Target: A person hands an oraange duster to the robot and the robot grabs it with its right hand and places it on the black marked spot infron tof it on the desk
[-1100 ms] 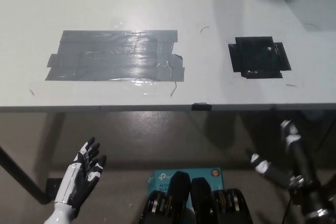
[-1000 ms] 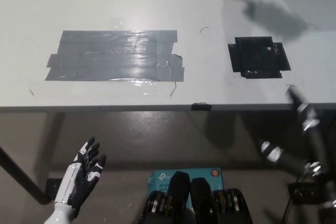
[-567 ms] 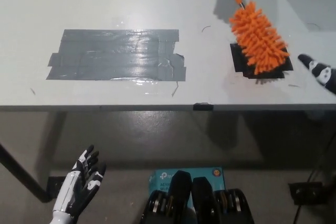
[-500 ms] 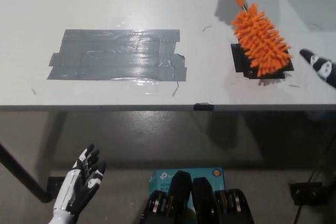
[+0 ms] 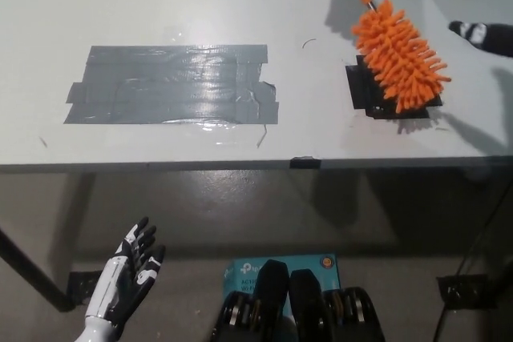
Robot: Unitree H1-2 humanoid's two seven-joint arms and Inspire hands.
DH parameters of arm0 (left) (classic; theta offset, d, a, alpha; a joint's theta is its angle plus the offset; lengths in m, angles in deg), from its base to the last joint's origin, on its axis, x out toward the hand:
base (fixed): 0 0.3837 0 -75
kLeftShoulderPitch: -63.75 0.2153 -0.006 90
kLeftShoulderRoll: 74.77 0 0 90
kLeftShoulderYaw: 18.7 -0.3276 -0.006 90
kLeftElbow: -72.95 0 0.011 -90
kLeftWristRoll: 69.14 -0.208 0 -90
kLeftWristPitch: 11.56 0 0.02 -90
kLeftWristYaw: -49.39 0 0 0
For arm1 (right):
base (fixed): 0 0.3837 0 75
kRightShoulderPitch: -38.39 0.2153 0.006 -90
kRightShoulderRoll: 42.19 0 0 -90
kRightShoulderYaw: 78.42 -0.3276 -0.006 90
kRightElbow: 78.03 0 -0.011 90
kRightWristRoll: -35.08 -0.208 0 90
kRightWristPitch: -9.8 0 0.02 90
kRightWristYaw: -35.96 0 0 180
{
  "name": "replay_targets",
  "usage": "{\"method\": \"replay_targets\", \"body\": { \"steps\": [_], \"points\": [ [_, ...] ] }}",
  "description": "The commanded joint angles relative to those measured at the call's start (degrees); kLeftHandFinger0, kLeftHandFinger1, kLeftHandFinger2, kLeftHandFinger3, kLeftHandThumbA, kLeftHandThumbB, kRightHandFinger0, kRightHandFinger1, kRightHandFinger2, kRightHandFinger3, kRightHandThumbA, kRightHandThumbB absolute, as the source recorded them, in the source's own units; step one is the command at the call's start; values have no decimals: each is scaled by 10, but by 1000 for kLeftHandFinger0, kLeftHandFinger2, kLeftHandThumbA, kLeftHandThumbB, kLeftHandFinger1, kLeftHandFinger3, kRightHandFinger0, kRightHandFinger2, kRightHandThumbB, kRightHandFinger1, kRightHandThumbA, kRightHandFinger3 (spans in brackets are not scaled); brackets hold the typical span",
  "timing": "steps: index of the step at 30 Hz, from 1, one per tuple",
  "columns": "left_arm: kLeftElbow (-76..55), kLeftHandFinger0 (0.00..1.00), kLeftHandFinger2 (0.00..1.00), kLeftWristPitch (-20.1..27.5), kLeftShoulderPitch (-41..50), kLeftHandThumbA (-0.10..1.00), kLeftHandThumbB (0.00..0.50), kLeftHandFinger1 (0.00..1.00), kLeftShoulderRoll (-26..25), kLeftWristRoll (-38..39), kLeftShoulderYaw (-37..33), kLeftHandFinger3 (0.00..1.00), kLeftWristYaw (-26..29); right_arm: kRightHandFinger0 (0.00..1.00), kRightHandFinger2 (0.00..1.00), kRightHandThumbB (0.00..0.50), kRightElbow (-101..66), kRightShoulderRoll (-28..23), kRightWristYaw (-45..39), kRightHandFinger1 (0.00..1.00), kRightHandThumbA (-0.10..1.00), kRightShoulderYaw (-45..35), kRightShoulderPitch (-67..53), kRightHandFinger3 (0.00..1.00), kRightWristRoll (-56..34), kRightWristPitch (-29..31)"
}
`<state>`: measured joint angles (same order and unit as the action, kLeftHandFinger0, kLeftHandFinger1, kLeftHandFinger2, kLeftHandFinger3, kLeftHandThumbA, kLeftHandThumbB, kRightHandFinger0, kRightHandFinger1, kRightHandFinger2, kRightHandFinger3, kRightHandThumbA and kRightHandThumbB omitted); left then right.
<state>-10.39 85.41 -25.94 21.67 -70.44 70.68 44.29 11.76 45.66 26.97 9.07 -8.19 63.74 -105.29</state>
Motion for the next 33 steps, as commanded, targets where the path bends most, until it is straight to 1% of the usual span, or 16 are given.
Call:
{"method": "replay_targets", "body": {
  "steps": [1,4,9,12,14,17,19,21,24,25,26,29,30,31,32,33],
  "points": [
    [-18,1000,1000,19,-8,663,189,1000,-2,3,-2,1000,-6,1000,1000,396,86,0,-75,1000,1000,11,84,1000,31,-18],
    [-23,1000,1000,15,-10,667,183,1000,-2,4,0,1000,-5,1000,1000,384,150,21,-77,1000,981,4,121,1000,17,-18],
    [-32,1000,1000,8,-14,650,178,1000,0,5,-3,1000,-7,1000,1000,408,230,39,-119,1000,1000,-8,166,1000,-16,-18],
    [-34,1000,1000,10,-16,665,144,1000,-1,1,-7,1000,-10,1000,1000,417,293,42,-123,1000,996,-10,197,1000,-36,-18],
    [-35,1000,1000,5,-19,682,156,1000,0,-3,-9,1000,-8,1000,1000,392,329,41,-119,1000,1000,-7,213,1000,-41,-18],
    [-44,1000,1000,-1,-13,690,148,1000,-1,-3,-8,1000,-7,1000,1000,354,372,39,-114,1000,1000,9,223,1000,-56,-17],
    [-43,1000,1000,6,-12,698,150,1000,-2,-4,-9,1000,-8,1000,1000,366,393,38,-121,1000,1000,12,226,1000,-71,-16],
    [-40,1000,1000,11,-12,703,150,1000,-3,-7,-10,1000,-6,1000,1000,363,408,35,-121,1000,1000,26,226,1000,-66,-18],
    [-47,998,1000,18,-1,709,141,1000,0,-8,-9,1000,-2,1000,1000,383,443,26,-115,1000,1000,75,225,1000,-29,-10],
    [-46,999,1000,20,-1,710,149,1000,0,-9,-10,1000,-2,1000,1000,331,447,24,-113,1000,916,81,226,1000,-29,-9],
    [-48,1000,1000,20,-2,719,144,1000,-1,-12,-11,1000,-3,1000,1000,368,457,20,-112,1000,968,95,228,1000,-25,-14],
    [-60,994,1000,1,-4,710,164,1000,-3,-6,-8,1000,-6,1000,1000,372,480,11,-111,1000,945,125,225,1000,-4,-18],
    [-65,978,1000,5,6,716,158,1000,-3,-8,-9,1000,-5,1000,1000,353,477,5,-114,1000,929,140,215,1000,8,-18],
    [-65,986,1000,10,9,712,149,1000,-4,-6,-9,1000,-7,1000,1000,386,479,0,-119,1000,962,155,213,1000,17,-18],
    [-67,990,1000,16,13,711,148,1000,-5,-3,-8,1000,-9,1000,1000,387,483,-5,-126,1000,992,172,213,1000,26,-18],
    [-69,1000,1000,15,14,709,151,1000,-7,-1,-7,1000,-10,1000,1000,387,481,-7,-128,1000,964,179,213,1000,27,-18]
  ]
}}
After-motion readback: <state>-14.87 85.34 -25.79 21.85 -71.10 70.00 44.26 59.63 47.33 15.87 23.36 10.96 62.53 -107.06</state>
